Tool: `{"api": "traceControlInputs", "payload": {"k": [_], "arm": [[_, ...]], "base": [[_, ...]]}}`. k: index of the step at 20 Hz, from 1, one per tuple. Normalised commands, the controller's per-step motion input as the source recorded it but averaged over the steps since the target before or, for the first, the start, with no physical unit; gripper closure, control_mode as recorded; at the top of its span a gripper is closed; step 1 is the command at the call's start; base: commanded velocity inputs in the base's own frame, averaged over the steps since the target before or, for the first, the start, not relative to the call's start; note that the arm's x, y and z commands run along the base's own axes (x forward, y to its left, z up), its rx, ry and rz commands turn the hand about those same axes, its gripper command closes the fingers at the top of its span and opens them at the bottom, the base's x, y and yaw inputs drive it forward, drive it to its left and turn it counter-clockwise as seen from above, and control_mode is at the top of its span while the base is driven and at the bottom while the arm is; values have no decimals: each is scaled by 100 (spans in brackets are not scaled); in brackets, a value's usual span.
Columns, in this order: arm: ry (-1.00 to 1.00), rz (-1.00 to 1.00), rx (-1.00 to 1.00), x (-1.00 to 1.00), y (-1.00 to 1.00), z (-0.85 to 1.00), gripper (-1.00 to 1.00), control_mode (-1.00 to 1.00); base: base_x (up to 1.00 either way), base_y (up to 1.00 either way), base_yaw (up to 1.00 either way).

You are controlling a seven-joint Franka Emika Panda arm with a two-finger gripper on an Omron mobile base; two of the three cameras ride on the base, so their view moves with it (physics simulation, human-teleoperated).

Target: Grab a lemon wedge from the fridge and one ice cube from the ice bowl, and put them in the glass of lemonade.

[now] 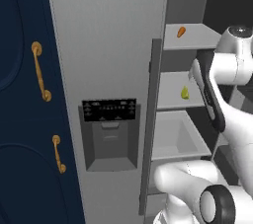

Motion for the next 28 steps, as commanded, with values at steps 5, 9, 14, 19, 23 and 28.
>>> {"api": "traceControlInputs", "payload": {"k": [5,9,14,19,23,28], "arm": [[2,0,1,23,44,-57,-100,-100],[-1,0,0,36,27,-45,-100,-100],[0,-2,3,89,-16,-39,-100,-100],[2,-1,6,100,-20,-41,-100,-100],[1,0,6,87,-45,-42,-100,-100],[0,0,3,10,-32,-5,-100,-100]], "base": [[0,0,0],[0,0,0],[0,0,0],[0,0,0],[0,0,0],[0,0,0]]}}
